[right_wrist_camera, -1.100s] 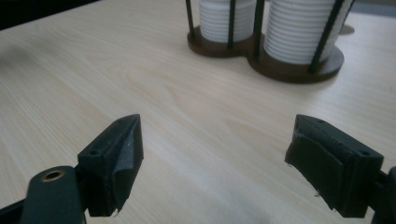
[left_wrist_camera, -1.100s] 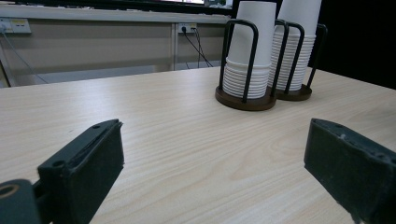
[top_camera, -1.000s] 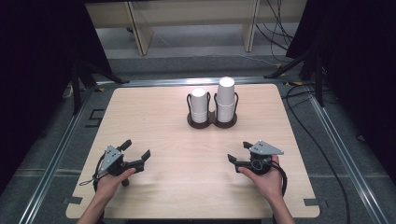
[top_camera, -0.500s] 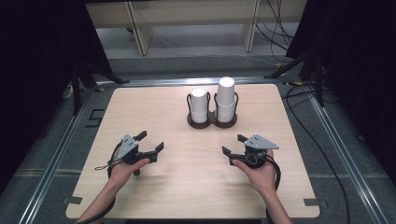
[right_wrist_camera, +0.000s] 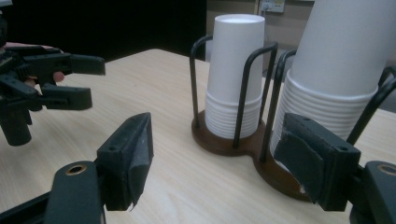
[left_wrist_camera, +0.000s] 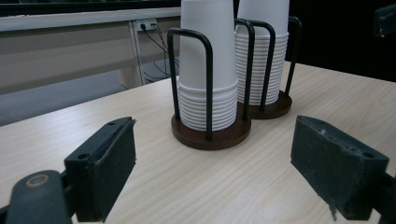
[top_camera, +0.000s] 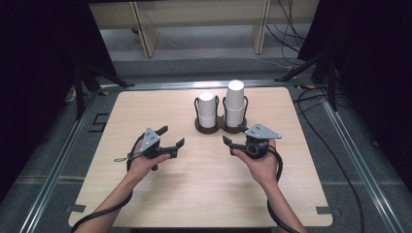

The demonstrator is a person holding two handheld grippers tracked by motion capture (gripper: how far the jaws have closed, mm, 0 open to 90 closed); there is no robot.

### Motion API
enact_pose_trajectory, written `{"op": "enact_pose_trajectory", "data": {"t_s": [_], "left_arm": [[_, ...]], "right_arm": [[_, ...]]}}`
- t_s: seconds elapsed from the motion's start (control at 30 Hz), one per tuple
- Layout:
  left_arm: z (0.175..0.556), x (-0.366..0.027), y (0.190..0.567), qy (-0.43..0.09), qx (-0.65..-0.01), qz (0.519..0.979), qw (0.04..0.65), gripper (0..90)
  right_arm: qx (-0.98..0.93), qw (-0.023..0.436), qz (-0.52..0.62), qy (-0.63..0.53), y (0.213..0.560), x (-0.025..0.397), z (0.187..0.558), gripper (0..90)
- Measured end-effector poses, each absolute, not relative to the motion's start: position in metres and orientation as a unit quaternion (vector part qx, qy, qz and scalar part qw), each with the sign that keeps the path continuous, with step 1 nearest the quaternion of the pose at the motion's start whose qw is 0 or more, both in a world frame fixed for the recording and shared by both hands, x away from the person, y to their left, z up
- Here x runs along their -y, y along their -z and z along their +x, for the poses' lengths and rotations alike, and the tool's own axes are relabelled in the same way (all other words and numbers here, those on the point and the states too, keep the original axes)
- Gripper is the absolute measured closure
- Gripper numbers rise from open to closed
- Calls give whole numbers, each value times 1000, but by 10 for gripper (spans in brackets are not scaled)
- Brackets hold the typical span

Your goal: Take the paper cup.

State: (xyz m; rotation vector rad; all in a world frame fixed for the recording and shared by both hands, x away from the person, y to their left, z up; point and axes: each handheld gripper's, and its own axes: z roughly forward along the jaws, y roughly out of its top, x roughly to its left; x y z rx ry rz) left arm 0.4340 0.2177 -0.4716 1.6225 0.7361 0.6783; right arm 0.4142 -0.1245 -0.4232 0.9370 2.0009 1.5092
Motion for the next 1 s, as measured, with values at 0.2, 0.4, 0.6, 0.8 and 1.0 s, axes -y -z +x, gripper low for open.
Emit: {"op": "enact_pose_trajectory", "data": {"t_s": [0.2,0.4,0.6,0.8,1.0], "left_arm": [[447,-203,465,-292,-301,702,576,140],[461,-189,463,-293,-296,710,568,143],[479,-170,460,-295,-290,718,560,146],[499,-156,464,-291,-299,723,551,150],[514,-149,477,-279,-314,735,533,170]], "right_arm": [[-722,239,337,-555,413,116,425,296],[-720,236,333,-561,406,101,439,329],[-719,241,336,-559,399,86,452,343],[-719,253,333,-555,398,72,473,360],[-719,251,344,-550,399,57,494,368]]}}
